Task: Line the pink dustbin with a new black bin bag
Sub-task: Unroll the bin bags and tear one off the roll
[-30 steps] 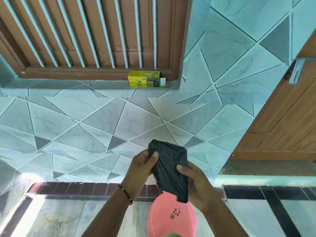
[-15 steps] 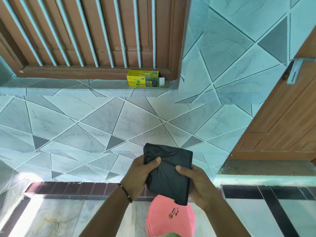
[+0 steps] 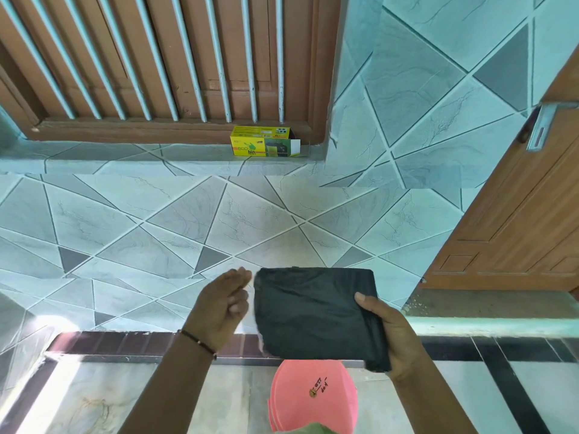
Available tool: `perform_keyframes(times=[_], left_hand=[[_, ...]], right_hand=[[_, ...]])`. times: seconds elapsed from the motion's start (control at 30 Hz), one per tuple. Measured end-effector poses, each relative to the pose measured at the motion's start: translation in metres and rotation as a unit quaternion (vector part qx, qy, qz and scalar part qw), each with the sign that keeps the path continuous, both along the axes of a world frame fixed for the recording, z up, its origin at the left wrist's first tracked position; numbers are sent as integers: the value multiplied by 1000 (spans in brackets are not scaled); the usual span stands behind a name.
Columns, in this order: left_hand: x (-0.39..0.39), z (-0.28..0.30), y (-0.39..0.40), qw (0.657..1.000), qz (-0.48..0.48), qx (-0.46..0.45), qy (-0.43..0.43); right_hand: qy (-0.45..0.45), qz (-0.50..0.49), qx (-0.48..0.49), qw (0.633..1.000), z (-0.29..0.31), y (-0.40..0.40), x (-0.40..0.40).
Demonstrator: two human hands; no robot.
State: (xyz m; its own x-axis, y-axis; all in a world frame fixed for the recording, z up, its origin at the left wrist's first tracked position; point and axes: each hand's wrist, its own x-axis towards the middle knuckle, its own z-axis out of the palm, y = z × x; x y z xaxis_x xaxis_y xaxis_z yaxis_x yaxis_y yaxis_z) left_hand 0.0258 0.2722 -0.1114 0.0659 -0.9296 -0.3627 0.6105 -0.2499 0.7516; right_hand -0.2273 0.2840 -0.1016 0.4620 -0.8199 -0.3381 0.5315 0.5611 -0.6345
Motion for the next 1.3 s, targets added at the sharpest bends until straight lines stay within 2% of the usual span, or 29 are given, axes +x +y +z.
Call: perform_keyframes(times=[0.07, 0.13, 0.23, 0.33, 0.47, 0.57, 0.67, 0.8, 0.87, 1.03, 1.13, 1.3], left_hand=[[8, 1, -3, 998, 62, 20, 18], [10, 1, -2, 997, 61, 29, -27], [-6, 1, 4, 991, -39, 5, -130], [-43, 15, 11, 950, -158, -57, -265], [-75, 15, 14, 912, -254, -101, -305], [-69, -2, 11, 911, -207, -93, -345], [-57, -8, 7, 913, -155, -127, -355], [-37, -1, -1, 910, -127, -147, -365], [-25, 6, -4, 898, -131, -155, -390], [-1, 16, -9, 842, -151, -172, -489], [9, 18, -12, 831, -147, -168, -510], [23, 18, -13, 828, -118, -157, -526]], right_hand=[[8, -17, 1, 1000, 0, -2, -4], [23, -18, 2, 1000, -1, -3, -4], [61, 5, -2, 998, -1, -1, 4], [83, 40, -3, 996, 1, 1, 19], [67, 68, -17, 995, 2, 1, 32], [27, 72, -8, 997, 2, -2, 29], [-10, 76, 7, 997, 3, -2, 22], [16, 25, -5, 1000, -4, -9, 8], [24, 22, -12, 999, -7, -12, 1], [44, 65, -38, 996, -9, -11, -3], [49, 68, -48, 995, -9, -9, 1], [-6, 32, -21, 999, -8, -8, -5]])
